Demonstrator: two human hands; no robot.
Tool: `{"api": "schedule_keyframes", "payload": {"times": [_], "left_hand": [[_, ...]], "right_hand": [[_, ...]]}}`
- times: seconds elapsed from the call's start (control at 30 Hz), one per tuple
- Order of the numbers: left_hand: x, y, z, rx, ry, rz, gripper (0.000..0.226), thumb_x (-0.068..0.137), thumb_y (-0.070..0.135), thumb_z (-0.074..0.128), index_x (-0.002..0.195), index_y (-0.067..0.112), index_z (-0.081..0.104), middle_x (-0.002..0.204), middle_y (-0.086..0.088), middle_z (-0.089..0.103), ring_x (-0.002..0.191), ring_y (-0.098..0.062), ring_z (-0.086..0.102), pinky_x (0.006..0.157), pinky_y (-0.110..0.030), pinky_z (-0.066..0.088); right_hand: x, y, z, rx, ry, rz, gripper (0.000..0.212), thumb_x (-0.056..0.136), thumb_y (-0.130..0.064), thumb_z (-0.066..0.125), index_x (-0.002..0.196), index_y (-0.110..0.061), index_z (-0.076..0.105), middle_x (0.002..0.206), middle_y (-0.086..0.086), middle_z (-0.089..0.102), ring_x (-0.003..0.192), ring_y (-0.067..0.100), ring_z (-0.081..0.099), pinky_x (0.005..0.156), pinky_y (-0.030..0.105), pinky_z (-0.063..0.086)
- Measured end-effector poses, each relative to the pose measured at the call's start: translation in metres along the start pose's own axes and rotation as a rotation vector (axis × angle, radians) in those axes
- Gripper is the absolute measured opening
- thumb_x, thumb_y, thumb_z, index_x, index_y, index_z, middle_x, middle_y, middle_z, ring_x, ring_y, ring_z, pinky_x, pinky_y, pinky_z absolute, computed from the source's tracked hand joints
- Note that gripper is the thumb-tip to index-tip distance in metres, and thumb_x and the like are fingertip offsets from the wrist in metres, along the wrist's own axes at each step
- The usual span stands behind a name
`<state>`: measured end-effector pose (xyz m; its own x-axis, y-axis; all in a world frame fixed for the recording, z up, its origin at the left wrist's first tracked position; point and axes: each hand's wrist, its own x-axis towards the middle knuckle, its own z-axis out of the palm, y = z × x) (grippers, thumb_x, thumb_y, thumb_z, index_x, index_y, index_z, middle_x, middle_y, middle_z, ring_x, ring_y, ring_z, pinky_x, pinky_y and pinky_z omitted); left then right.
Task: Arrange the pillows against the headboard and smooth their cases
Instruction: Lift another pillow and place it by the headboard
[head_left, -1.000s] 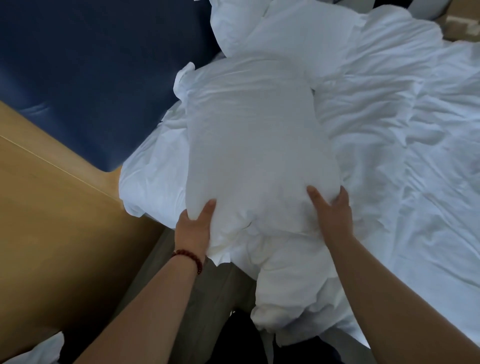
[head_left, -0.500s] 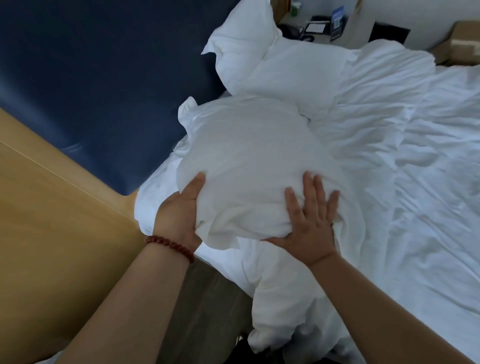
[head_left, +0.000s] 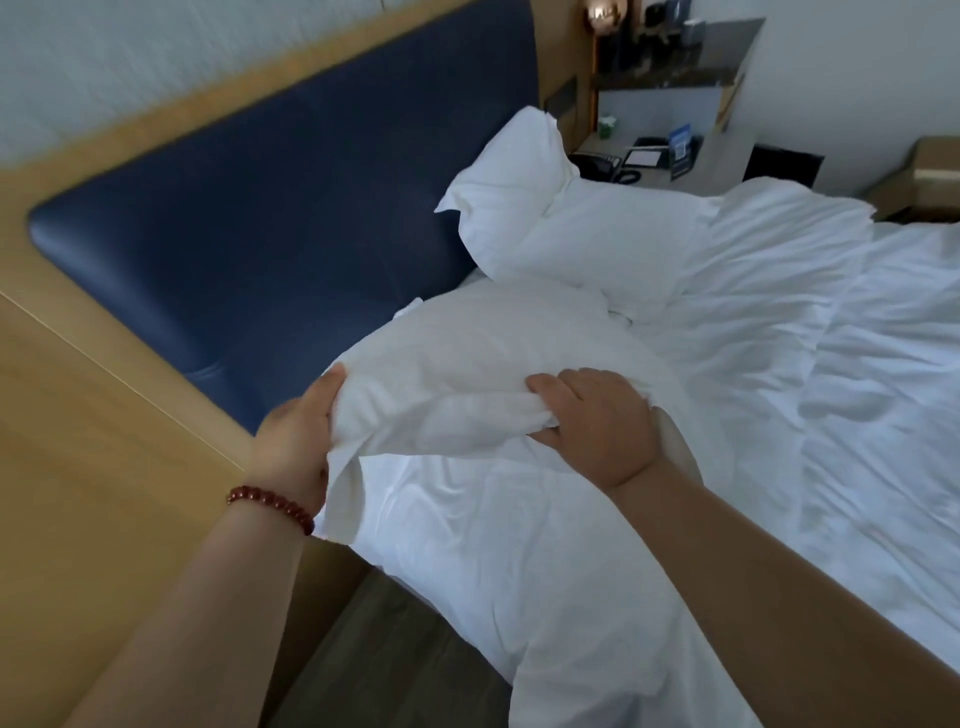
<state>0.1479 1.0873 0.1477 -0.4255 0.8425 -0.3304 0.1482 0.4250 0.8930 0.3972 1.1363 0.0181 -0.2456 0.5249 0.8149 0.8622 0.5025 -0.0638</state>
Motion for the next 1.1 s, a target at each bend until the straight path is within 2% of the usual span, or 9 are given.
{"api": "schedule_keyframes", "payload": {"times": [0.07, 0.13, 0.2, 0.27, 0.37, 0.5, 0.63, 0.83, 1.1], "left_hand": [[0.001, 0.001, -0.008, 0.328, 0.075, 0.213, 0.064, 0.088, 0.069, 0.044, 0.12, 0.017, 0.059, 0.123, -0.011, 0.063, 0.108, -0.028, 0.06, 0.095, -0.046, 0.049], [-0.007, 0.004, -0.009, 0.607, 0.192, 0.595, 0.078, 0.083, 0.077, 0.042, 0.14, 0.023, 0.046, 0.147, -0.003, 0.046, 0.135, -0.025, 0.041, 0.112, -0.047, 0.034], [-0.017, 0.013, 0.01, 0.773, 0.182, 1.035, 0.091, 0.077, 0.08, 0.046, 0.146, 0.021, 0.042, 0.152, -0.001, 0.04, 0.144, -0.024, 0.029, 0.117, -0.047, 0.024], [-0.001, 0.009, 0.039, 1.051, 0.115, 1.241, 0.105, 0.068, 0.087, 0.046, 0.149, 0.021, 0.037, 0.154, -0.003, 0.038, 0.146, -0.028, 0.028, 0.118, -0.051, 0.02], [0.048, 0.017, 0.06, 1.349, 0.1, 1.238, 0.118, 0.059, 0.093, 0.046, 0.151, 0.021, 0.03, 0.152, -0.005, 0.042, 0.141, -0.029, 0.036, 0.117, -0.055, 0.018], [0.102, 0.045, 0.065, 1.333, 0.072, 1.328, 0.113, 0.057, 0.091, 0.049, 0.143, 0.018, 0.045, 0.138, -0.003, 0.055, 0.129, -0.026, 0.05, 0.116, -0.054, 0.024], [0.132, 0.084, 0.073, 1.33, 0.072, 1.302, 0.109, 0.056, 0.092, 0.048, 0.138, 0.021, 0.049, 0.136, 0.001, 0.056, 0.127, -0.023, 0.05, 0.117, -0.048, 0.024], [0.192, 0.13, 0.085, 1.311, 0.019, 1.233, 0.11, 0.052, 0.094, 0.049, 0.139, 0.027, 0.044, 0.139, 0.009, 0.052, 0.13, -0.017, 0.046, 0.117, -0.04, 0.02], [0.302, 0.181, 0.11, 1.337, -0.168, 1.124, 0.096, 0.047, 0.096, 0.043, 0.118, 0.032, 0.055, 0.105, 0.012, 0.06, 0.1, -0.015, 0.058, 0.091, -0.035, 0.043]], "right_hand": [[0.021, 0.006, 0.0, 0.026, 0.033, -0.001, 0.054, 0.101, -0.049, 0.036, 0.086, -0.011, 0.071, 0.064, 0.002, 0.059, 0.054, 0.024, 0.058, 0.049, 0.033, 0.048], [0.04, 0.009, 0.0, 0.073, 0.021, -0.002, 0.045, 0.095, -0.045, 0.045, 0.079, -0.011, 0.071, 0.06, 0.003, 0.059, 0.05, 0.024, 0.057, 0.045, 0.033, 0.047], [0.061, 0.01, -0.001, 0.123, -0.028, -0.005, 0.042, 0.084, -0.049, 0.051, 0.075, -0.012, 0.068, 0.059, 0.002, 0.058, 0.049, 0.023, 0.056, 0.043, 0.031, 0.044], [0.081, 0.013, 0.001, 0.165, -0.076, 0.005, 0.045, 0.078, -0.057, 0.052, 0.076, -0.014, 0.066, 0.061, 0.0, 0.057, 0.051, 0.023, 0.055, 0.044, 0.029, 0.042], [0.11, 0.021, 0.002, 0.211, -0.143, -0.02, 0.057, 0.069, -0.069, 0.059, 0.087, -0.016, 0.068, 0.07, -0.003, 0.063, 0.06, 0.021, 0.06, 0.051, 0.028, 0.046], [0.146, 0.036, 0.007, 0.244, -0.333, 0.069, 0.07, 0.06, -0.072, 0.073, 0.105, -0.02, 0.066, 0.094, -0.006, 0.068, 0.086, 0.018, 0.062, 0.07, 0.031, 0.046], [0.178, 0.056, 0.035, 0.213, -0.164, 0.009, 0.069, 0.066, -0.081, 0.051, 0.09, -0.017, 0.066, 0.078, -0.002, 0.063, 0.072, 0.022, 0.06, 0.059, 0.033, 0.048], [0.231, 0.084, 0.095, 0.099, 0.045, -0.089, 0.059, 0.078, -0.067, 0.055, 0.064, -0.011, 0.06, 0.061, 0.003, 0.047, 0.053, 0.025, 0.049, 0.048, 0.032, 0.039], [0.257, 0.083, 0.122, -0.289, 0.199, 0.044, 0.036, 0.096, -0.044, 0.053, 0.082, -0.016, 0.07, 0.086, 0.003, 0.064, 0.081, 0.028, 0.06, 0.084, 0.04, 0.038]]}}
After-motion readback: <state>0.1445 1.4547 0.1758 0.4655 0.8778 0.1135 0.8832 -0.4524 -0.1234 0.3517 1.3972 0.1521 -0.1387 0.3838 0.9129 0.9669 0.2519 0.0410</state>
